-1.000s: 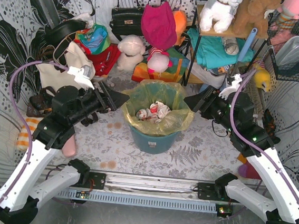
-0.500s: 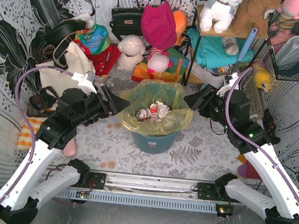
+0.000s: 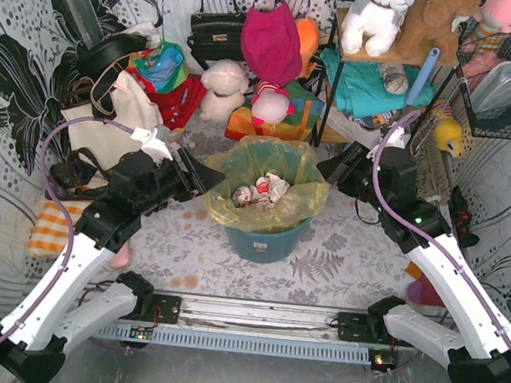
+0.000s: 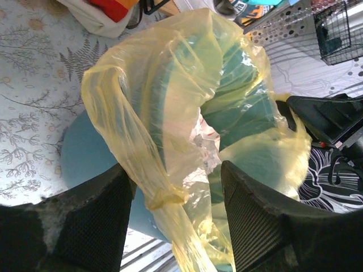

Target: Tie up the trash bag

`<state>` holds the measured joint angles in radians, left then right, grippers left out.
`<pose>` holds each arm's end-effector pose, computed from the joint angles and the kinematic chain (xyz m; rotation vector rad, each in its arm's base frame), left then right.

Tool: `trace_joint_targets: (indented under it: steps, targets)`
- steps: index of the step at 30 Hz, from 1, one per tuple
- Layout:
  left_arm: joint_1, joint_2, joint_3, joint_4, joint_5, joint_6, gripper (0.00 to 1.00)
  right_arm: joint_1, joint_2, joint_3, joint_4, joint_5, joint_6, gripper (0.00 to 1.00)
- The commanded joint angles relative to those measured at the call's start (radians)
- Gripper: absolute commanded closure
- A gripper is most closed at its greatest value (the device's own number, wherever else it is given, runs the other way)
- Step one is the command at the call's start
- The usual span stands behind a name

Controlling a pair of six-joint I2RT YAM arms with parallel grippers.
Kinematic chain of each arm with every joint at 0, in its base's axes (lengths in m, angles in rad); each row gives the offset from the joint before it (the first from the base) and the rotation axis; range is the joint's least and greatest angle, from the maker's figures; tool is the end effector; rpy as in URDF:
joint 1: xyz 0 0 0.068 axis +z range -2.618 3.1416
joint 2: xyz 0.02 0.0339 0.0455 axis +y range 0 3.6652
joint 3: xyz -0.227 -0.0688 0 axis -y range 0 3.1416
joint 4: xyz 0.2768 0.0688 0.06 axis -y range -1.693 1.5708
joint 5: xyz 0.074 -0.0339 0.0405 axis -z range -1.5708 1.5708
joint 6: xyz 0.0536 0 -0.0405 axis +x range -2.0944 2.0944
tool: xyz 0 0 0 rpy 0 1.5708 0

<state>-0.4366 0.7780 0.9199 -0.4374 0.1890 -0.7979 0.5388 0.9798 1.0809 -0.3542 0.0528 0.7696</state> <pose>0.2178 -0.1127 0.3345 -0.2198 1.9800 -1.0058 0.2472 0.1445 0.3577 0.2591 1.8957 0.8612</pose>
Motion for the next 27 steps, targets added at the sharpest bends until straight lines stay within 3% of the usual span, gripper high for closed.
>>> trace_joint_targets:
  steps: [1,3,6,10,15,22,27]
  targets:
    - [0.001,0.019,0.019,0.053,-0.052,0.034,0.32,-0.041,0.019,-0.03,0.057,-0.023,0.025,0.52]
    - [0.002,0.029,0.017,0.062,-0.053,0.038,0.33,-0.052,0.013,-0.055,0.096,-0.045,0.042,0.56]
    - [0.001,0.043,0.029,0.064,-0.059,0.044,0.49,-0.07,0.017,-0.057,0.11,-0.058,0.049,0.79]
    - [0.001,0.062,0.056,0.088,-0.075,0.064,0.68,-0.073,0.015,-0.052,0.163,-0.057,0.037,0.99]
    - [0.001,0.162,0.142,0.186,-0.091,0.131,0.9,-0.073,0.076,-0.013,0.293,-0.101,0.027,1.0]
    - [0.001,0.263,0.221,0.236,-0.091,0.168,0.9,-0.073,0.131,-0.01,0.479,-0.174,0.037,1.0]
    - [0.001,0.276,0.214,0.398,0.038,0.175,0.91,-0.073,0.142,-0.019,0.608,-0.218,0.033,1.0]
